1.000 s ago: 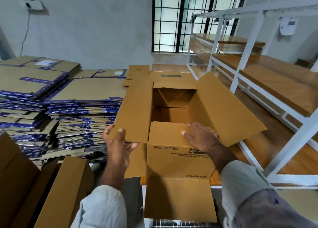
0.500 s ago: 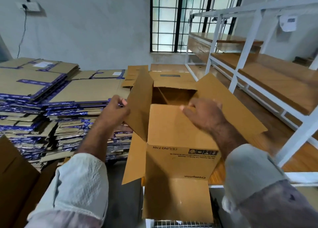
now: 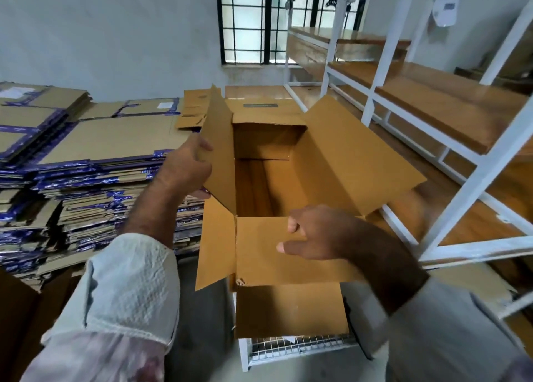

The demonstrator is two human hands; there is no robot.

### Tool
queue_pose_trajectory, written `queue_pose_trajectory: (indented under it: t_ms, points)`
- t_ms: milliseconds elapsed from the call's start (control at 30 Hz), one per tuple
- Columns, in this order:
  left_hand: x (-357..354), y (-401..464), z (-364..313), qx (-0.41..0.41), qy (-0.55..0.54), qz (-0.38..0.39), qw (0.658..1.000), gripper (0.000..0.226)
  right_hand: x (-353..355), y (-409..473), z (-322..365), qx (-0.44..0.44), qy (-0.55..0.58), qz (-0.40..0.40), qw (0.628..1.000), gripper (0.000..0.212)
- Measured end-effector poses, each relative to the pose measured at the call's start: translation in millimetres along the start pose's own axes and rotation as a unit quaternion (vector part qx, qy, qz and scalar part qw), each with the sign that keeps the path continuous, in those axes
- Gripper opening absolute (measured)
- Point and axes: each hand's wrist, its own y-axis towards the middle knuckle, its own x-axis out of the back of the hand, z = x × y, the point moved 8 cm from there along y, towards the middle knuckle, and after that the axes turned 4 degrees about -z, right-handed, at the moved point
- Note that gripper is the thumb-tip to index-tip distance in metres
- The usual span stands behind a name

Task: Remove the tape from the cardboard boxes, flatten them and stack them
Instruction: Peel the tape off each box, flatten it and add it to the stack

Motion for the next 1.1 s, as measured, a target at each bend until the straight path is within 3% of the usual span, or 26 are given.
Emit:
queue_pose_trajectory:
  t_ms: [100,200,267,400,533,667,867,1100]
  points:
    - [0,-3,-19,-0.039,0.185,-0.026,0.982,0.046,32,14,0,-0.012,0.002,0.009,1.0,0.055]
    - [-4,-7,-43,-0.082,0.419,-0.072,0.902,0.068,86,30,4,0.007,-0.033,-0.019,0.999,0.046]
    - [-16,-8,-61,-0.125,0.472,-0.078,0.869,0.066,121,44,7,0.029,-0.027,-0.043,0.998,0.039]
    - [-31,-3,-84,-0.143,0.473,-0.06,0.867,0.052,166,82,-3,0.046,-0.072,-0.09,0.992,0.037]
    - [-42,14,-97,-0.152,0.484,-0.051,0.86,0.059,172,125,-36,0.026,-0.067,-0.101,0.992,0.034]
    - [-52,44,-99,-0.133,0.465,-0.017,0.875,0.066,151,175,-75,0.006,-0.062,-0.064,0.996,0.036]
    - [-61,89,-93,-0.034,0.396,-0.013,0.918,0.069,148,237,-92,0.02,-0.028,0.001,0.999,0.051]
    - [-80,131,-87,0.018,0.454,0.011,0.891,0.084,130,324,-123,0.028,-0.041,0.038,0.998,0.06]
